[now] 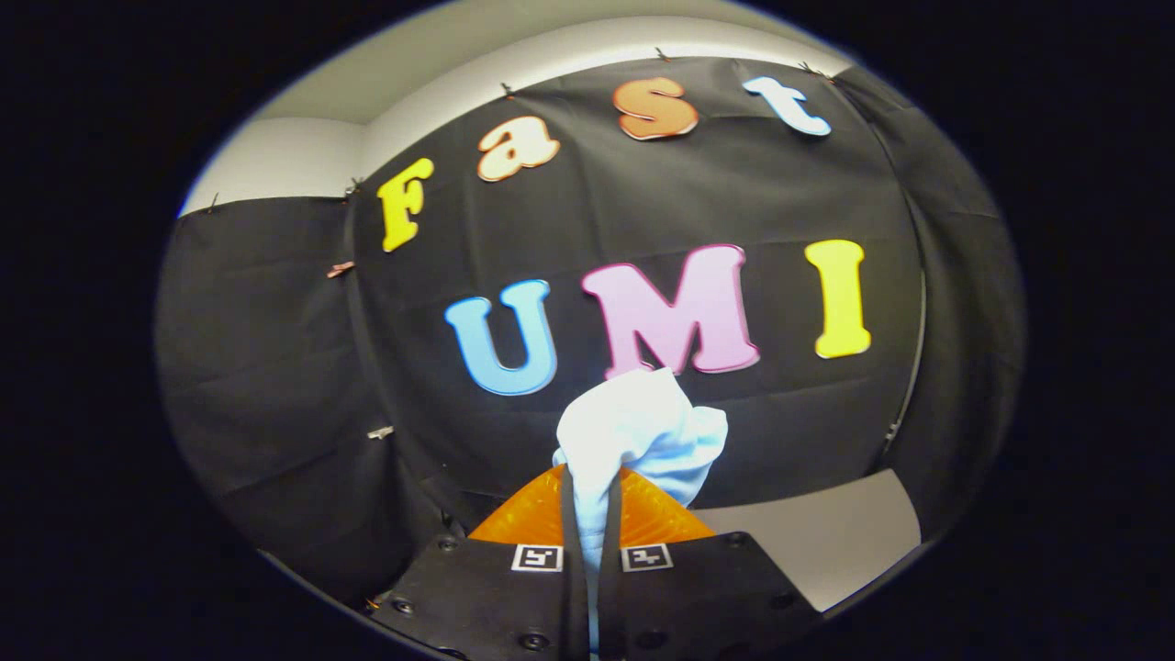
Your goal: Put the clothes into the washing machine and then close the washing machine lid.
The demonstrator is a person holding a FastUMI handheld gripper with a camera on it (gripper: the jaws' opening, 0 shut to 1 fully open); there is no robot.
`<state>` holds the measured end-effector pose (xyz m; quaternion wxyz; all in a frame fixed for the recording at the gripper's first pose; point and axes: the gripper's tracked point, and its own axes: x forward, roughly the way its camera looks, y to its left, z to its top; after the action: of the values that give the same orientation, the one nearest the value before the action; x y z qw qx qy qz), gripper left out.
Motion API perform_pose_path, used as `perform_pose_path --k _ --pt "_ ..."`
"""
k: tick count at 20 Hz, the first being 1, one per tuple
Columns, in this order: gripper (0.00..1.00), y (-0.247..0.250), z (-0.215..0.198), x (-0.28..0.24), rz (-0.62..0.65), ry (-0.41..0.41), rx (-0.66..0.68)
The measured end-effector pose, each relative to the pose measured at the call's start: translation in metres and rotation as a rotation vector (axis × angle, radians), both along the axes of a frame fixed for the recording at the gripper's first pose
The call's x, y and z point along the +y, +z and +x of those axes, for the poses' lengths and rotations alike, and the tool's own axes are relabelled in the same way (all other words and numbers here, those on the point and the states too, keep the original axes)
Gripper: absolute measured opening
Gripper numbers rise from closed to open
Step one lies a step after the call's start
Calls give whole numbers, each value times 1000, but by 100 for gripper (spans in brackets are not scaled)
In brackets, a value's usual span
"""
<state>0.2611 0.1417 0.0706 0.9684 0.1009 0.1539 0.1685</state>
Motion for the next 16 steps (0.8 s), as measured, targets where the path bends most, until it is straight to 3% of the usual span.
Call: perform_pose_path --k 8,16 --pt "8 -71 10 144 51 235 85" --pt "9 -180 25 214 15 360 240"
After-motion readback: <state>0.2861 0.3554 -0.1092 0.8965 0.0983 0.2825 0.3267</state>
